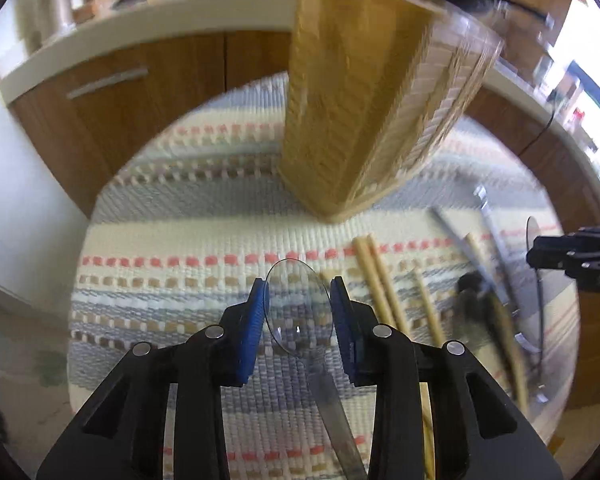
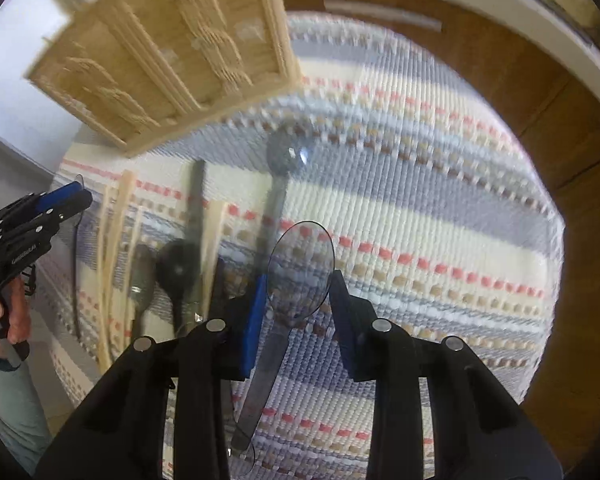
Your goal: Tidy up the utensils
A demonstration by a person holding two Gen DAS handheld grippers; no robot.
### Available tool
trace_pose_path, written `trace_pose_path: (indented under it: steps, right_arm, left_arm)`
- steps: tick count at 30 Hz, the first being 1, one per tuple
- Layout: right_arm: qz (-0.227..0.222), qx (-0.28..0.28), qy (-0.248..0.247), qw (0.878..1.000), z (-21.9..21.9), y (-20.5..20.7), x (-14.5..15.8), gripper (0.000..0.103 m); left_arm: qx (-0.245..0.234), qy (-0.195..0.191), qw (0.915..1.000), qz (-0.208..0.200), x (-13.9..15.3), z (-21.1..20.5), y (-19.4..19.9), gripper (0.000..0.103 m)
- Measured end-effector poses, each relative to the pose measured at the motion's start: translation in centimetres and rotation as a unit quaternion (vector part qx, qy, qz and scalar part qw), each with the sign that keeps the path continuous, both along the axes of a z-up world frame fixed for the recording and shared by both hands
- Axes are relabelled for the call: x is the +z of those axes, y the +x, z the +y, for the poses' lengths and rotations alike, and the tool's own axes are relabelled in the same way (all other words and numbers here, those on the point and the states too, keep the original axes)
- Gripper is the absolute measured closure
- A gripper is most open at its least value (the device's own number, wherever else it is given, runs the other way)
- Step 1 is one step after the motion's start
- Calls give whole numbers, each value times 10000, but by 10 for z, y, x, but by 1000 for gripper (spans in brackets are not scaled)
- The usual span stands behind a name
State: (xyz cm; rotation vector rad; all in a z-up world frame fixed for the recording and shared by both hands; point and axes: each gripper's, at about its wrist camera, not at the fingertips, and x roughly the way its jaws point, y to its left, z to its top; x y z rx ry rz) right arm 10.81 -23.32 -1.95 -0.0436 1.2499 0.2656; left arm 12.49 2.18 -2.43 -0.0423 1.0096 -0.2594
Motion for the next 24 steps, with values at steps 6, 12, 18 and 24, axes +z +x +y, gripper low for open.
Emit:
trace_pose_path:
  steps: [6, 12, 18, 24]
  right_arm:
    - [-1029, 367, 408, 9932, -2, -21, 67, 74]
    - [-2141, 519, 995, 9704, 10, -6, 148, 76]
    - [-2627, 470, 1568, 9509, 6, 40, 205, 101]
    - [-2125, 967, 1556, 9598, 13, 66, 193, 98]
  left_arm:
    - [-84, -568, 9925, -1080, 76, 0, -20, 72]
    - [-134, -821, 9726, -2173, 156, -6, -28, 72]
    - [-33, -769, 9536, -2909, 215, -13, -3, 72]
    - [65, -887, 9536, -2876, 211, -3, 21, 72]
